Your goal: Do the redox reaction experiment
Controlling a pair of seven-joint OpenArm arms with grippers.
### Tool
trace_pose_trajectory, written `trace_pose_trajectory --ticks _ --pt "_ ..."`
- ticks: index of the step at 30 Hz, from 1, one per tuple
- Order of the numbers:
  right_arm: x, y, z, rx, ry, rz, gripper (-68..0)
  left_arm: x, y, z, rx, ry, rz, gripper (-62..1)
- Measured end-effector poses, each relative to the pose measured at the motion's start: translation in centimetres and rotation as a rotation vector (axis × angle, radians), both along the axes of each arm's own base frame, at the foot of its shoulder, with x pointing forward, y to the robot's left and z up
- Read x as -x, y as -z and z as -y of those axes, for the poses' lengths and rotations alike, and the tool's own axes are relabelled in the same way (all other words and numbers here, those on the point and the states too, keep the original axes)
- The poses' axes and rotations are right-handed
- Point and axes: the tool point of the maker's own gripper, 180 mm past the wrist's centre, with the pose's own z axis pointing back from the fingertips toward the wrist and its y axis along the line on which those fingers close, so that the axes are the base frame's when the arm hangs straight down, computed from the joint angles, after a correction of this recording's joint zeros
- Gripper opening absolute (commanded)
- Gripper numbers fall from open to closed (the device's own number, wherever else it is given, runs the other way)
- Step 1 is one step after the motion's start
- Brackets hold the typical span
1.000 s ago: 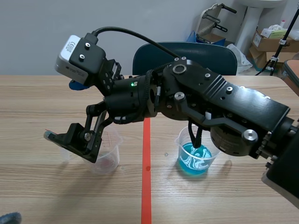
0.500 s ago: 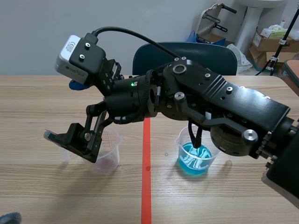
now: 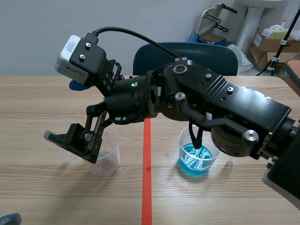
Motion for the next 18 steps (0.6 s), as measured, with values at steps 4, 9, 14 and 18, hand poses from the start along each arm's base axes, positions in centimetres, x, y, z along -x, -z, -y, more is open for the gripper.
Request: trace_pose_trajectory --ticks 4,9,14,18 --pt "0.00 0.00 0.00 0.000 0.000 0.000 0.4 0.00 0.00 0.00 0.000 0.000 0.000 1.4" --pt "0.00 0.00 0.00 0.000 0.000 0.000 0.4 0.00 0.00 0.00 0.000 0.000 0.000 1.4" --pt "0.00 0.00 0.00 0.000 0.000 0.000 0.4 0.00 0.00 0.00 0.000 0.000 0.000 1.4" --pt "0.04 -0.25 -0.05 -0.018 0.002 -0.018 0.4 0.00 0.00 0.00 0.000 0.000 0.000 1.4"
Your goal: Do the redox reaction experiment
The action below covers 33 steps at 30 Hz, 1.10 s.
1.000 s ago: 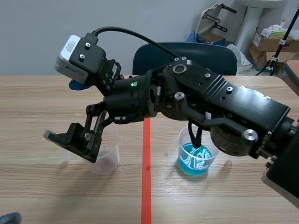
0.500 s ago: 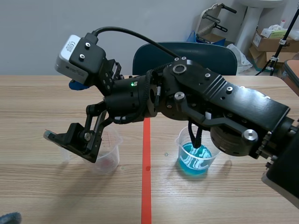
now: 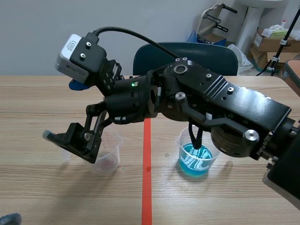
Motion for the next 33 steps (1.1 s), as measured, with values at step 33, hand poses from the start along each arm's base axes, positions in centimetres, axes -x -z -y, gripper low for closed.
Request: trace_pose_trajectory --ticks 33 --pt "1.0 -6.2 5.0 -0.174 0.173 0.046 0.4 -0.3 0.0 -0.3 -0.023 -0.025 0.030 1.4"
